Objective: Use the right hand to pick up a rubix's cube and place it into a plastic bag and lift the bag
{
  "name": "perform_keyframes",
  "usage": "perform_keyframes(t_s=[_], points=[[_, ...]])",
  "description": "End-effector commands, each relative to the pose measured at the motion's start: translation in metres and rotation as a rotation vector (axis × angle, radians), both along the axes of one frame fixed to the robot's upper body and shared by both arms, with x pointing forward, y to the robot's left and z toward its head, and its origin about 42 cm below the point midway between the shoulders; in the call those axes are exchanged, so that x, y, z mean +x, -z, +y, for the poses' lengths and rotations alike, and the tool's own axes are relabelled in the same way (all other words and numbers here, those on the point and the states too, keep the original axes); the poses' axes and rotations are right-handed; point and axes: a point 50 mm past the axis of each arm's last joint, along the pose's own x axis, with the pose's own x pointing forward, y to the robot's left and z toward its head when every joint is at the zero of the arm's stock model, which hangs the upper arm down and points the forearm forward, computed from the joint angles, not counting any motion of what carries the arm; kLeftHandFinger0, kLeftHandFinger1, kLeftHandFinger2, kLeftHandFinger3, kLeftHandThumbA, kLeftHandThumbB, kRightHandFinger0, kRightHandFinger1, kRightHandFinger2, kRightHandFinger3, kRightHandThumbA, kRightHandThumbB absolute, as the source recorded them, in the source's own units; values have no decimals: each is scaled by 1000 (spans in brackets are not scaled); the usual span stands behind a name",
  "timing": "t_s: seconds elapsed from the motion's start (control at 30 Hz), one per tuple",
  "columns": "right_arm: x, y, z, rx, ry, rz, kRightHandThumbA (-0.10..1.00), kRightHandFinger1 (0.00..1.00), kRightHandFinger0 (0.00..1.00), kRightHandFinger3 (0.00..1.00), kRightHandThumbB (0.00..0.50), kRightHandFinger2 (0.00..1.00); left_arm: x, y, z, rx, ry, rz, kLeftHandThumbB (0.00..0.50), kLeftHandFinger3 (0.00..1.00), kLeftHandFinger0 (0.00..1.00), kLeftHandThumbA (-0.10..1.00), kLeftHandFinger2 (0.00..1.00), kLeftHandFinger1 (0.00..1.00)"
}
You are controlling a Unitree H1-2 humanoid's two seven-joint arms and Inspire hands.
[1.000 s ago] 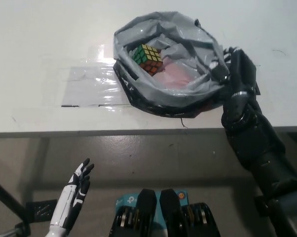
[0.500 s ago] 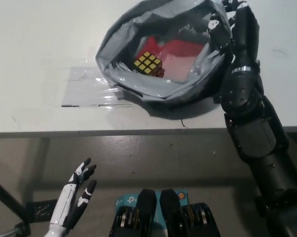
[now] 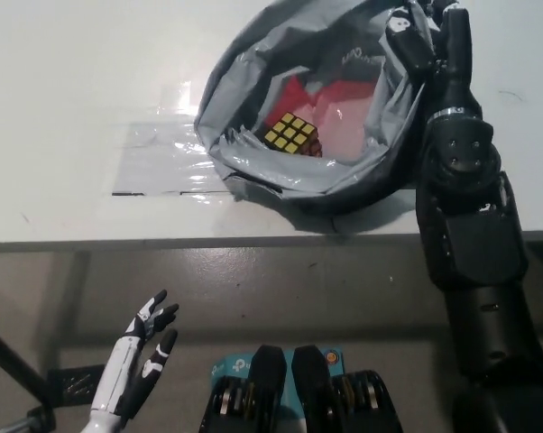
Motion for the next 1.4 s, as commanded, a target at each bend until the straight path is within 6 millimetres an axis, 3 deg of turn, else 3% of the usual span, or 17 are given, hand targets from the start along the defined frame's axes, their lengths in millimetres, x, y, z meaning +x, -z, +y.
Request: perform_keyframes(t_s=[0.0,0.07,0.13,0.17,0.2,0.3,0.37,0.4,0.43,0.5,0.83,0.87,1.0,1.03,1.17,1.3,1.37], points=[[5,-137,50,518,-414,-73,-100,95,0,1000,90,686,7,-12,6,1,1,-48,88,967,848,906,855,836],[8,-148,55,554,-432,-54,-100,123,0,933,89,723,5,-10,6,-3,5,-42,88,964,827,903,847,822],[13,-165,60,593,-451,-40,-100,145,0,970,67,780,5,-9,6,-20,7,-39,95,941,787,883,814,783],[15,-173,63,625,-458,-31,-100,154,0,822,77,795,5,-9,6,-23,6,-37,97,934,764,876,800,764],[17,-181,65,672,-466,-18,-100,155,0,1000,82,793,6,-9,6,-23,6,-36,99,937,758,877,800,762],[24,-213,69,821,-527,12,-100,192,0,1000,51,774,2,-7,5,-10,7,-29,90,963,753,869,810,764],[25,-218,69,839,-542,13,-100,202,0,1000,48,772,1,-6,5,-9,8,-27,85,965,749,864,810,760],[25,-227,67,859,-565,4,-100,237,0,904,43,747,-2,-4,3,-13,17,-25,76,960,713,836,784,722],[24,-235,66,870,-578,-5,-100,241,0,996,41,725,0,-5,2,-15,21,-27,82,958,704,811,776,711],[21,-253,64,886,-589,-26,-100,233,0,1000,62,730,2,-6,2,-18,24,-32,81,960,703,780,773,708],[4,-320,66,847,-660,-119,-100,194,0,1000,57,740,7,-11,2,2,30,-47,79,925,674,779,743,667],[2,-324,66,837,-657,-125,-100,190,0,1000,85,750,7,-12,2,2,29,-46,74,924,669,773,739,662],[-3,-334,66,840,-673,-148,-100,174,0,1000,78,745,7,-13,2,16,32,-43,77,933,663,771,740,666],[-4,-337,66,840,-678,-154,-100,167,0,1000,46,744,8,-13,2,12,37,-46,77,930,663,760,729,658],[-8,-344,65,834,-691,-177,-100,169,0,1000,49,751,10,-15,2,19,43,-51,76,910,638,731,708,637],[-7,-334,67,848,-700,-179,-100,188,0,1000,60,769,10,-16,2,26,52,-56,65,886,606,669,697,615],[-2,-320,68,856,-685,-159,-100,203,0,1000,32,788,10,-17,3,40,62,-63,48,880,588,656,688,603]])
